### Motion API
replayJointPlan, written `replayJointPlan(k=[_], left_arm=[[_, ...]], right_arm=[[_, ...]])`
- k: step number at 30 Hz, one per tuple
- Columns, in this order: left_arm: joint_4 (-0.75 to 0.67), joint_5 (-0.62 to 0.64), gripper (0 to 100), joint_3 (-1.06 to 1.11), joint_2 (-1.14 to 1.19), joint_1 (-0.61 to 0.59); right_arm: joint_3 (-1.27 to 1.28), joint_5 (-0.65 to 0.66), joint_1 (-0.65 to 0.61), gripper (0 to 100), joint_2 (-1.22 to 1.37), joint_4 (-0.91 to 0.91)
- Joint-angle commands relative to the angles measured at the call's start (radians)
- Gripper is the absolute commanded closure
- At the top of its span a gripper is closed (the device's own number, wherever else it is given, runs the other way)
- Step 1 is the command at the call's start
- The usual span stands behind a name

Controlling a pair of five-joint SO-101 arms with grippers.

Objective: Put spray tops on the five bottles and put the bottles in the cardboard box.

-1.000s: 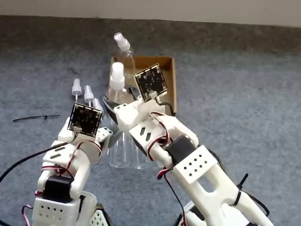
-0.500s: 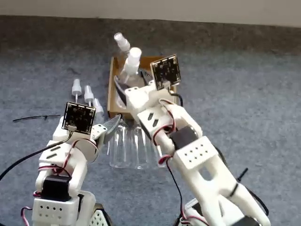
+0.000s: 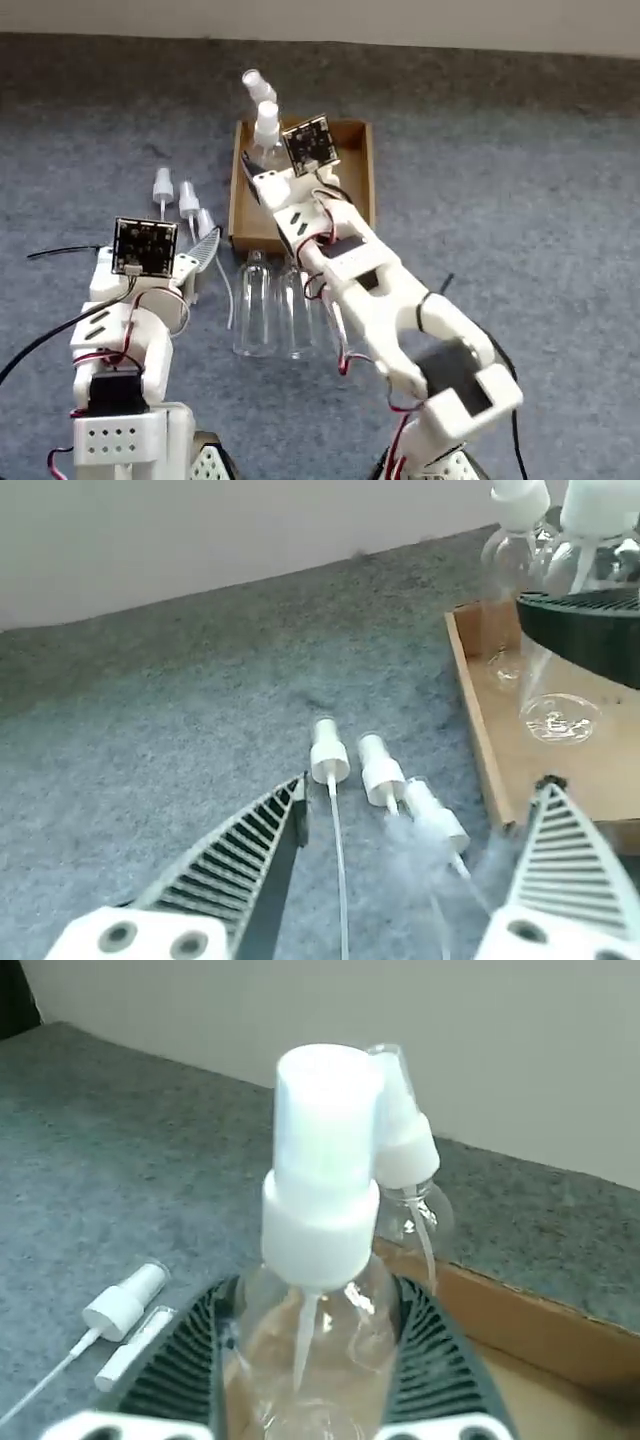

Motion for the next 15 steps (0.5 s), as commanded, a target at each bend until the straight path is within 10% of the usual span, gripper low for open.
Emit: replayJointPlan(k=[1,15], left_arm=[[-0.026,-0.003,69,-0.008,0.002,-0.012],[-0.026,-0.002,69,-0.004,0.002,-0.012]], right_arm=[[-0.125,0.015,0.018,99.5,0.051,-0.036],[-0.288,0.017,0.018,99.5,0.24,-0.033]])
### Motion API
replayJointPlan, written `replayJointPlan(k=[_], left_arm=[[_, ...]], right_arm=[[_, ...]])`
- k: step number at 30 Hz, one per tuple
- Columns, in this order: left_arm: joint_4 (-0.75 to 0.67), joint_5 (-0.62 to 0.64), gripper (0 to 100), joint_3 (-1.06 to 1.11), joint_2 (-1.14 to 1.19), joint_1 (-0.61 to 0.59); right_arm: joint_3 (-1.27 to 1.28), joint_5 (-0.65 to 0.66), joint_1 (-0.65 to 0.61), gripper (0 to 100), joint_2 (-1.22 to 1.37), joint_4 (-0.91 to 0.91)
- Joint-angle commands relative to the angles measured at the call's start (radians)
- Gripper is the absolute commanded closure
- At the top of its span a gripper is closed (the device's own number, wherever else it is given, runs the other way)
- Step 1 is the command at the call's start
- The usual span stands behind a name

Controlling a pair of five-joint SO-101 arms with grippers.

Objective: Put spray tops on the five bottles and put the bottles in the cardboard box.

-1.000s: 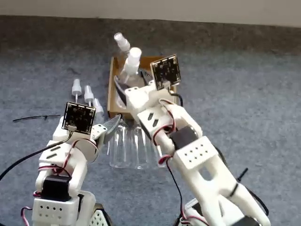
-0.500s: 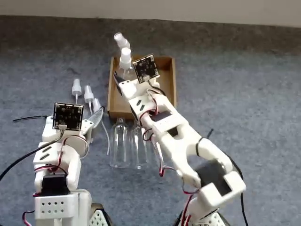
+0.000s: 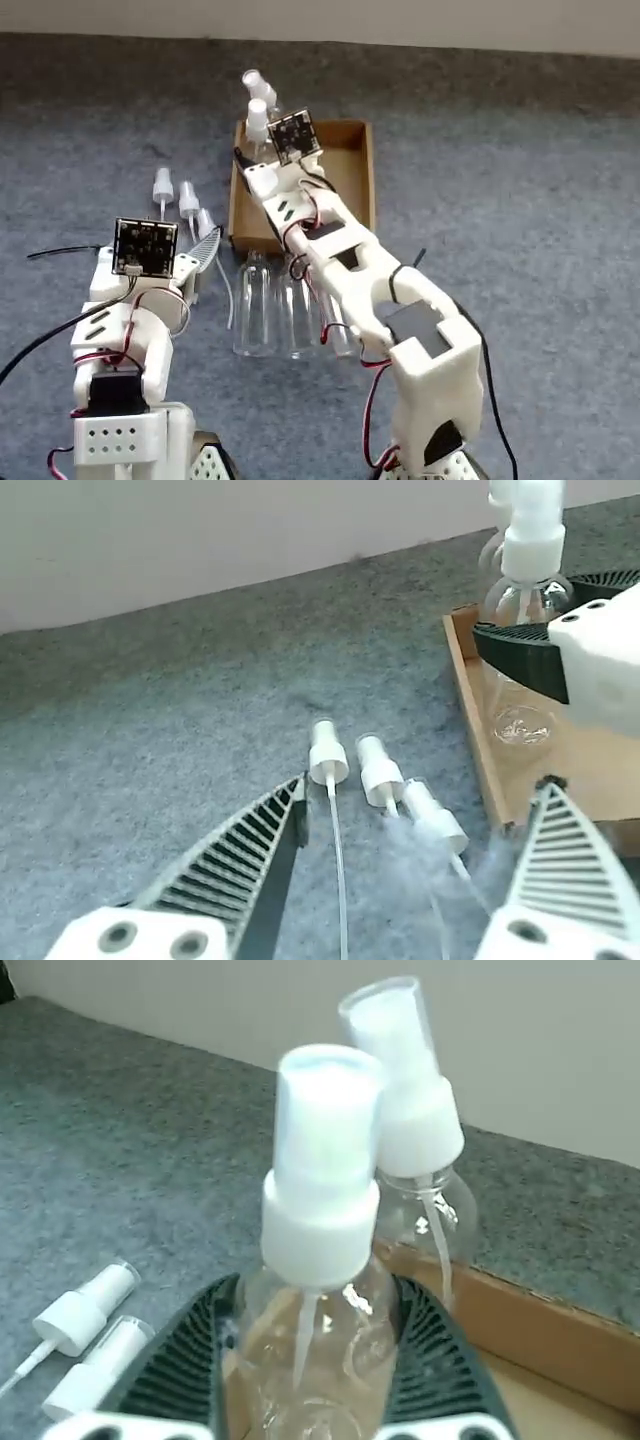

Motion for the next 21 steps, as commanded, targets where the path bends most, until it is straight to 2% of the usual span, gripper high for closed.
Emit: replayJointPlan(k=[1,8,15,21], left_arm=[[-0.025,-0.002,69,-0.004,0.002,-0.013],[-0.023,-0.002,69,-0.002,0.002,-0.013],[-0.023,-0.002,69,-0.002,0.002,-0.013],[-0.023,-0.002,69,-0.002,0.002,-0.013]], right_arm=[[-0.061,0.015,0.016,99.5,-0.018,-0.019],[-0.058,0.017,0.015,99.3,-0.018,-0.019],[-0.058,0.017,0.015,86.2,-0.018,-0.018],[-0.058,0.017,0.015,84.9,-0.021,-0.018]])
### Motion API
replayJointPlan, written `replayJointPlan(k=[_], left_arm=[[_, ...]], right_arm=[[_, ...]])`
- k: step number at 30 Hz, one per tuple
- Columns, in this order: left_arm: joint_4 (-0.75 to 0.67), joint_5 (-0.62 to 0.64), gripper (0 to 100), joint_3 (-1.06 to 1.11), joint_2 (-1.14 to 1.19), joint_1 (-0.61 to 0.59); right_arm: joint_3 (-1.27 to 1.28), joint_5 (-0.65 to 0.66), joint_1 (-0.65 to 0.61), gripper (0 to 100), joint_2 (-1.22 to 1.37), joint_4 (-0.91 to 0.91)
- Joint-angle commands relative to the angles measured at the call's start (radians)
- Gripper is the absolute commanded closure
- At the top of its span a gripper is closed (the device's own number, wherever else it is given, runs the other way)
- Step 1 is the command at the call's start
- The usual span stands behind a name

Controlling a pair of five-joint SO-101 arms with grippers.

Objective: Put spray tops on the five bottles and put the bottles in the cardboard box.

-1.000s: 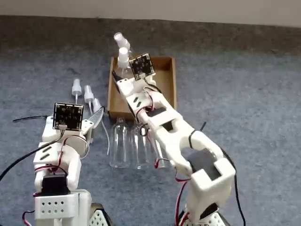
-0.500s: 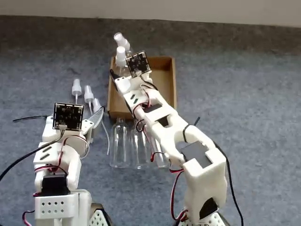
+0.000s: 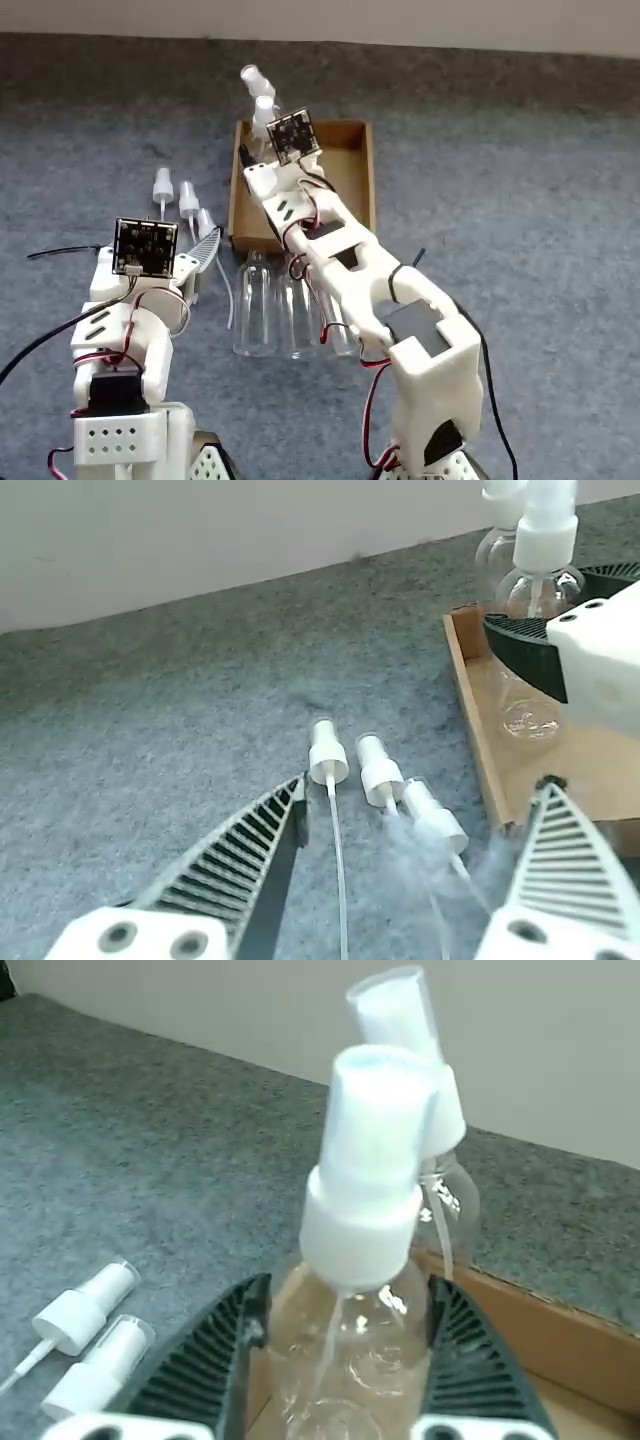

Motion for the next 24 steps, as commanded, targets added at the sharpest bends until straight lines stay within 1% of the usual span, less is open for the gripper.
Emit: replayJointPlan(k=[1,8,12,14,24], left_arm=[[-0.023,-0.002,69,-0.002,0.002,-0.013],[-0.023,-0.002,69,-0.001,0.002,-0.013],[-0.026,-0.002,69,-0.001,0.002,-0.013],[-0.026,-0.002,69,-0.001,0.002,-0.012],[-0.026,-0.002,69,0.001,0.002,-0.01]], right_arm=[[-0.058,0.012,0.015,84.9,-0.022,-0.018],[-0.056,0.012,0.013,84.6,-0.024,-0.018],[-0.054,0.012,0.013,75.9,-0.024,-0.015],[-0.054,0.012,0.013,72.4,-0.024,0.025],[-0.061,0.012,0.013,71.7,-0.027,0.051]])
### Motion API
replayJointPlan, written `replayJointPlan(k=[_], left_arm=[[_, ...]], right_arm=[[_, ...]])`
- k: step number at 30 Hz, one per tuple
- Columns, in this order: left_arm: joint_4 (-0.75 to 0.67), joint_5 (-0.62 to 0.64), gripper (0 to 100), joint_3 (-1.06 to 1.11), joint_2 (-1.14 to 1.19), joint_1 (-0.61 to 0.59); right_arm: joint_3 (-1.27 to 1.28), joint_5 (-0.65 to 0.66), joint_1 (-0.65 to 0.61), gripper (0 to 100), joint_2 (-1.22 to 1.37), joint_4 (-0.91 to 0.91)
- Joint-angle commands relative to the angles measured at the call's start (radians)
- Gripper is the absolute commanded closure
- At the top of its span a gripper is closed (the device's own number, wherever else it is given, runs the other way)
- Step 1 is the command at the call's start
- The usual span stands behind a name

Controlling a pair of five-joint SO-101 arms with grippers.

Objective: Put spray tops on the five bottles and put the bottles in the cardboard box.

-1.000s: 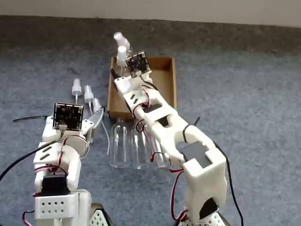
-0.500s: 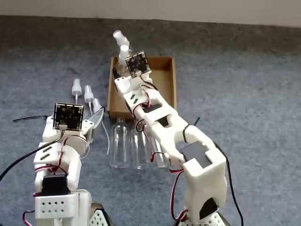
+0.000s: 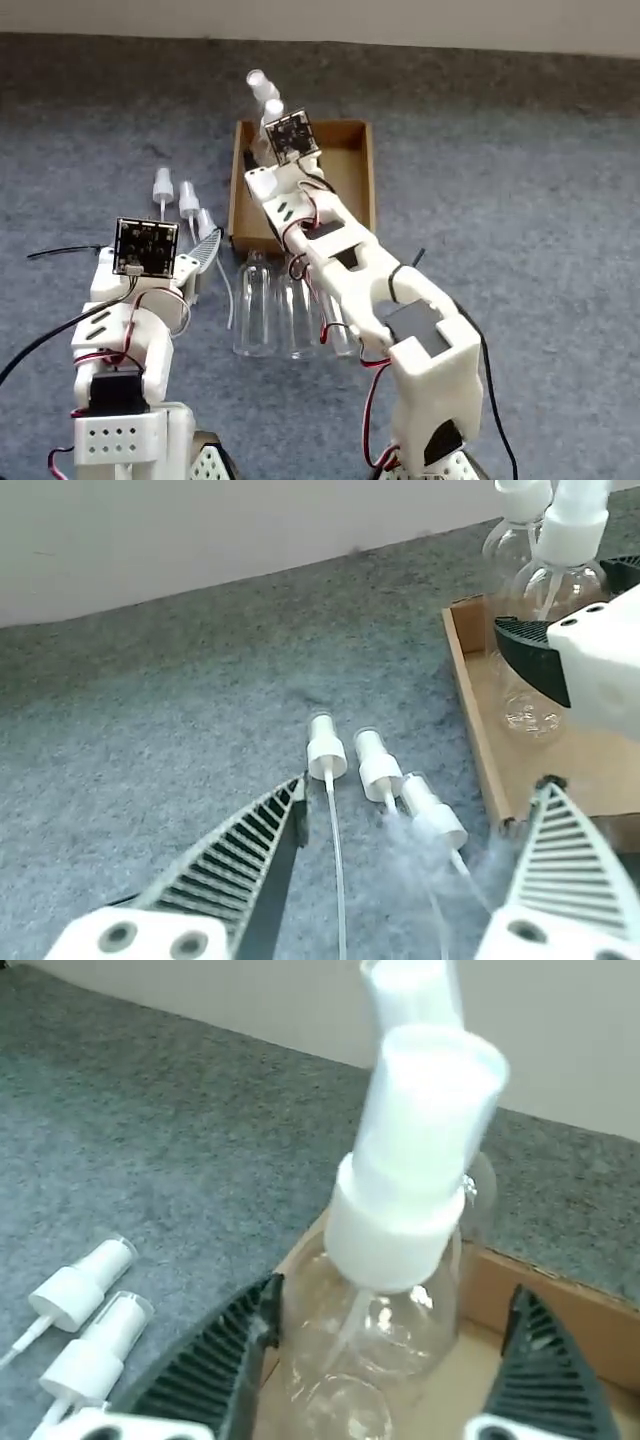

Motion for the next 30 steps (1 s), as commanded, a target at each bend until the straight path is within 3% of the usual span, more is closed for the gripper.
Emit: replayJointPlan(k=[1,12,18,25,30], left_arm=[[-0.026,-0.002,69,-0.005,0.002,-0.01],[-0.026,-0.002,69,-0.005,0.002,-0.008],[-0.026,-0.002,69,-0.005,0.002,-0.008],[-0.026,-0.002,69,-0.005,0.002,-0.008],[-0.026,-0.002,69,-0.005,0.002,-0.008]], right_arm=[[-0.062,0.012,0.013,71.7,-0.028,0.004],[-0.061,0.086,0.013,71.4,-0.03,0.005],[-0.062,0.083,0.013,62.1,-0.03,0.005],[-0.058,0.083,0.015,61.8,-0.067,0.007],[-0.064,0.081,0.015,61.8,-0.145,0.157]])
